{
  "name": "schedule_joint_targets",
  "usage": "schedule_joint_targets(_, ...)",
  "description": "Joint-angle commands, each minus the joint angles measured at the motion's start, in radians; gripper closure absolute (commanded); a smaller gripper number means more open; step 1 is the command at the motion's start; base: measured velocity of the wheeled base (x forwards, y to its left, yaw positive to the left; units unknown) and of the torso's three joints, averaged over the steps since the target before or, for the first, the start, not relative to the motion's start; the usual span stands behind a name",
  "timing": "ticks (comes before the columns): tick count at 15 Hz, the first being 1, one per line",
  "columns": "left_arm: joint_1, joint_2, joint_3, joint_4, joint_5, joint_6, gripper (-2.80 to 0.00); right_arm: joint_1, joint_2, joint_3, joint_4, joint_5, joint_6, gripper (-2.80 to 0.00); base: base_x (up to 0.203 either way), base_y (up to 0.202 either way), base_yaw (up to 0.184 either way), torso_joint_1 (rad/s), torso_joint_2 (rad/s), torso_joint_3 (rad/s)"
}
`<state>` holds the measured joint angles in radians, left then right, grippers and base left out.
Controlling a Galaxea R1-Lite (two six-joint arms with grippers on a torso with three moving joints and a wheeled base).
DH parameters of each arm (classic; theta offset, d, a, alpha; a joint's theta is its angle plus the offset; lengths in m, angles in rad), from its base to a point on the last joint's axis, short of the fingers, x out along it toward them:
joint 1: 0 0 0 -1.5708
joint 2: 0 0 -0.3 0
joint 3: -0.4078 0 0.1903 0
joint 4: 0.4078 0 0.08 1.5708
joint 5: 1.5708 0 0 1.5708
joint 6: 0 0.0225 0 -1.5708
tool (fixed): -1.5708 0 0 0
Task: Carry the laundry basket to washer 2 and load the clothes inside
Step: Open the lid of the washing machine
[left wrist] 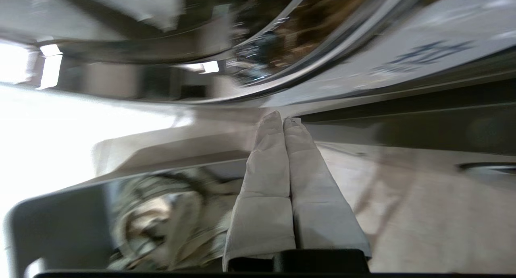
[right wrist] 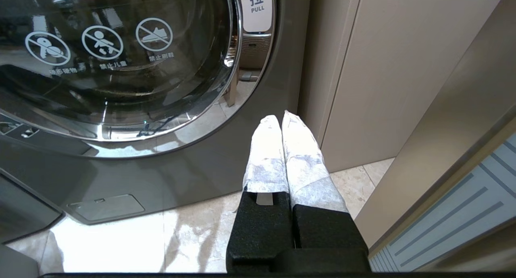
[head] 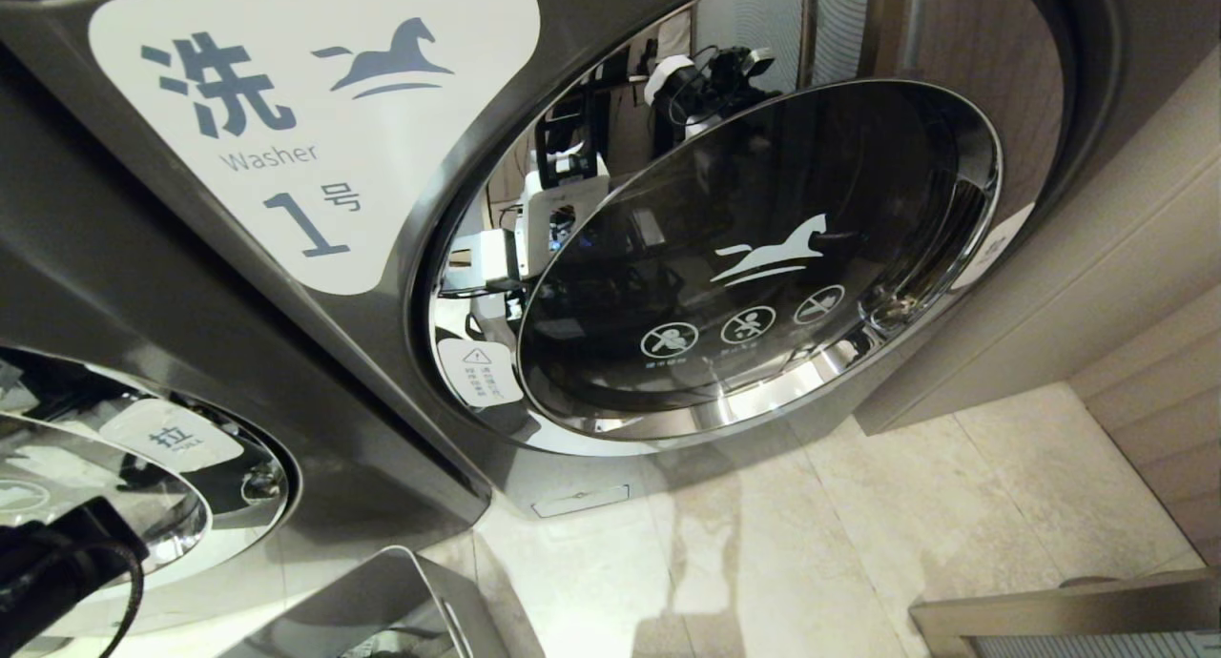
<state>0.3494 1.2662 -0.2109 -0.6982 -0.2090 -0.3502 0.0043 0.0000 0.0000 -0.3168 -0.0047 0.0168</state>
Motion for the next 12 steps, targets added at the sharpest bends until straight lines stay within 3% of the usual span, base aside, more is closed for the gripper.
schedule_joint_targets(1,-0.009,0.044,0.008,-0.061,-0.048,-0.018,0.00,0.000,0.002,0.040,-0.002,0.000,0.000,0.00,0.000,0.000,0.000,0.000,0.00,0.000)
schedule_joint_targets(3,0.000,0.108,0.019,-0.193,-0.101,-0.040,0.00,0.000,0.002,0.040,-0.002,0.000,0.000,0.00,0.000,0.000,0.000,0.000,0.00,0.000)
schedule_joint_targets(5,0.003,0.154,0.031,-0.308,-0.114,-0.051,0.00,0.000,0.002,0.040,-0.002,0.000,0.000,0.00,0.000,0.000,0.000,0.000,0.00,0.000)
schedule_joint_targets(8,0.003,0.141,0.041,-0.309,-0.107,-0.046,0.00,0.000,0.002,0.040,-0.002,0.000,0.000,0.00,0.000,0.000,0.000,0.000,0.00,0.000)
schedule_joint_targets(12,0.012,0.047,0.050,-0.220,-0.040,-0.045,0.00,0.000,0.002,0.040,-0.002,0.000,0.000,0.00,0.000,0.000,0.000,0.000,0.00,0.000)
